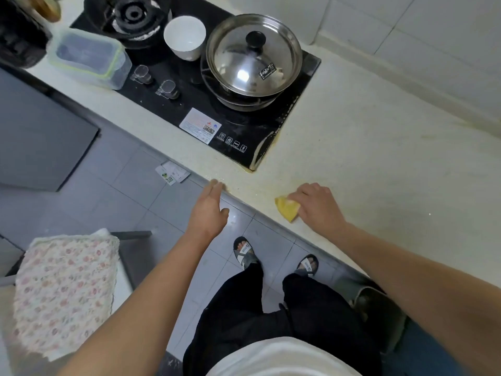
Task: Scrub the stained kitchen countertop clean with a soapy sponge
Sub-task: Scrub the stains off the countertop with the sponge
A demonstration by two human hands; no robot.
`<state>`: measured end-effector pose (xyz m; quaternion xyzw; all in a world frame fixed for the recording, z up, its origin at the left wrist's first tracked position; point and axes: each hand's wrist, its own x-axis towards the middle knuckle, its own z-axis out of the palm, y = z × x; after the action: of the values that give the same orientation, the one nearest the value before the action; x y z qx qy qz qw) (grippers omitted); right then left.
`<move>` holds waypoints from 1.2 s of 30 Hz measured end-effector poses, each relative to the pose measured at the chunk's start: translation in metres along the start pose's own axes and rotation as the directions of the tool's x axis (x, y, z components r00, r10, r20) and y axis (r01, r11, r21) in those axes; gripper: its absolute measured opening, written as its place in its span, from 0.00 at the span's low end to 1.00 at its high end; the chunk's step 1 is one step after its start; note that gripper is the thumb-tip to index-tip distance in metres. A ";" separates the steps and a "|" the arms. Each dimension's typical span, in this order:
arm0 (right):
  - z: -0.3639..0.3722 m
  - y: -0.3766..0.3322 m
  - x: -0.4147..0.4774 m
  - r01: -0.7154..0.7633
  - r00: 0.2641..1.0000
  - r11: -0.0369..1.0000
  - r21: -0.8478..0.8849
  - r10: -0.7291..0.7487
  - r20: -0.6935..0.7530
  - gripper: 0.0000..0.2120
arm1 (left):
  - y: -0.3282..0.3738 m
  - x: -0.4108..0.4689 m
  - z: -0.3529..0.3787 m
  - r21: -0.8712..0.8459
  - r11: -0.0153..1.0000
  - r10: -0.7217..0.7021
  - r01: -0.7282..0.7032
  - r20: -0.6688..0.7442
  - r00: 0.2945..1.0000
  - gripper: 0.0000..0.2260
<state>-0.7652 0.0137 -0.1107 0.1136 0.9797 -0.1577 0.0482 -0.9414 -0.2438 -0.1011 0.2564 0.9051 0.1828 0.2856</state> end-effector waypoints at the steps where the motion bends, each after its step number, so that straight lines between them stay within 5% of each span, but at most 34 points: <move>1: -0.003 -0.008 0.009 -0.028 1.000 0.999 0.026 0.028 0.003 0.22 | 0.000 -0.002 0.000 -0.005 1.000 -0.014 0.014 -0.002 1.000 0.31; 8: 0.012 -0.118 0.119 0.094 0.994 0.989 0.111 -0.100 0.047 0.23 | -0.001 -0.010 -0.009 -0.007 1.000 -0.030 0.030 -0.057 0.998 0.30; 14: 0.024 -0.092 0.087 0.232 0.968 0.970 0.079 -0.238 0.078 0.24 | 0.001 -0.010 -0.001 0.087 0.995 0.054 -0.056 0.023 0.998 0.29; 21: 0.001 0.023 -0.050 0.052 0.987 0.999 0.014 -0.054 0.151 0.24 | 0.063 -0.016 0.039 0.173 0.926 0.294 -0.335 0.225 0.929 0.23; 25: -0.022 0.080 -0.129 -0.249 0.960 0.968 0.045 0.240 0.147 0.23 | 0.091 -0.012 0.064 0.201 0.833 0.447 -0.515 0.302 0.842 0.23; 27: -0.033 0.103 -0.166 -0.560 0.828 0.817 0.139 0.557 0.066 0.21 | 0.106 -0.008 0.075 0.207 0.799 0.487 -0.565 0.330 0.809 0.23; 29: -0.039 0.116 -0.197 -0.806 0.553 0.536 0.251 0.833 -0.001 0.20 | 0.118 -0.006 0.083 0.219 0.777 0.510 -0.590 0.330 0.794 0.25; 31: -0.039 0.115 -0.214 -0.893 0.297 0.271 0.359 0.955 0.018 0.18 | 0.130 -0.005 0.087 0.226 0.763 0.529 -0.606 0.323 0.785 0.25; 33: -0.034 0.101 -0.212 -0.892 0.231 0.193 0.410 0.972 0.044 0.14 | 0.140 -0.008 0.089 0.215 0.769 0.533 -0.602 0.306 0.789 0.27; 36: -0.019 0.064 -0.177 -0.853 0.286 0.245 0.460 0.958 0.019 0.14 | 0.155 -0.013 0.087 0.193 0.820 0.470 -0.539 0.311 0.826 0.29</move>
<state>-0.5790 0.0424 -0.0884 0.6895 0.6714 -0.2707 -0.0242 -0.8233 -0.1114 -0.0884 0.5459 0.7769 0.0926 0.2997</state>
